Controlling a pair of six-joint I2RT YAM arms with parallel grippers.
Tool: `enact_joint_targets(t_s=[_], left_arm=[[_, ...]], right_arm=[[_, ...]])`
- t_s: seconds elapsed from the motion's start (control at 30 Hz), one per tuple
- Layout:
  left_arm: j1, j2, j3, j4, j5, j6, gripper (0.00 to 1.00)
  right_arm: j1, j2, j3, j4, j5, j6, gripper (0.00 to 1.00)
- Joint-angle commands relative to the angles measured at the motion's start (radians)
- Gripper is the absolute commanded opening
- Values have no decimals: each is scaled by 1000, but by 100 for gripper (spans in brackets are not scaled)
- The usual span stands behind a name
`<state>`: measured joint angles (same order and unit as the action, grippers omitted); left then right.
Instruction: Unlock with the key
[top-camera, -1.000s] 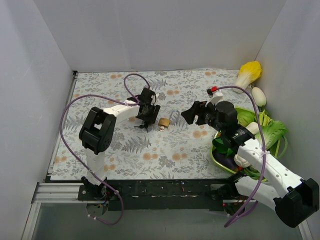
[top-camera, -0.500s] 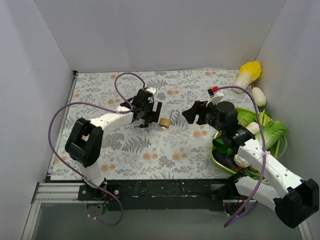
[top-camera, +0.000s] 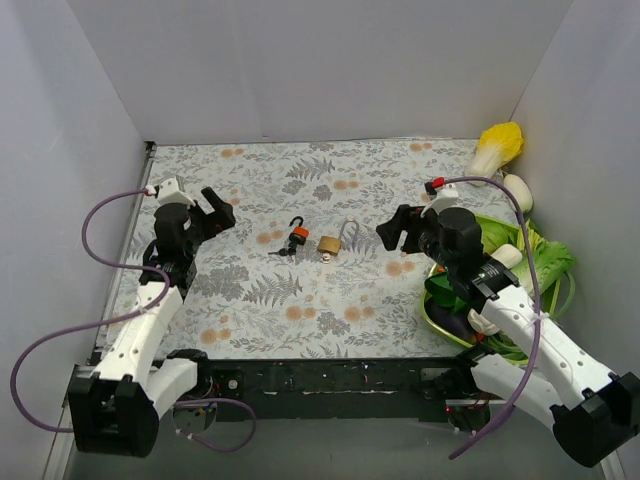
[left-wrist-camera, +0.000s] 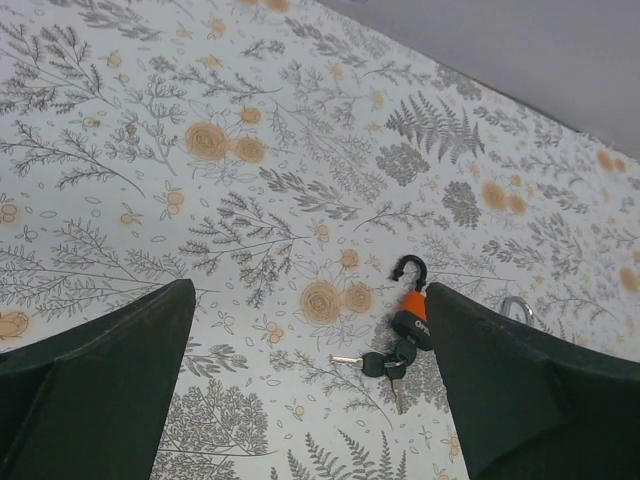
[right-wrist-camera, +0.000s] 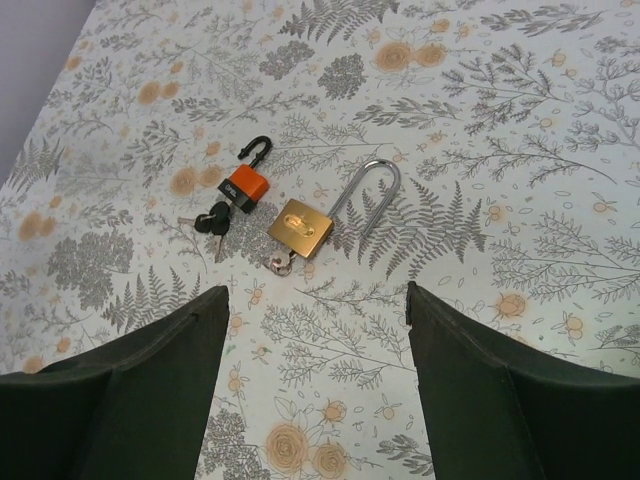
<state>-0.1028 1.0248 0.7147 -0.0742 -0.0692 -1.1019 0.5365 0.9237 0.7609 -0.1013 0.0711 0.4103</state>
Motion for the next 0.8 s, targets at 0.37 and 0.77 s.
enact_joint_targets(t_s=[0.37,0.77], left_arm=[[6,-178,-35,27,112,7,98],[6,-221,-50,37,105,14,98]], right_arm=[[-4,-194,-17,-69,157,-87,78],[-6,-192,3,-97,159,-82,78]])
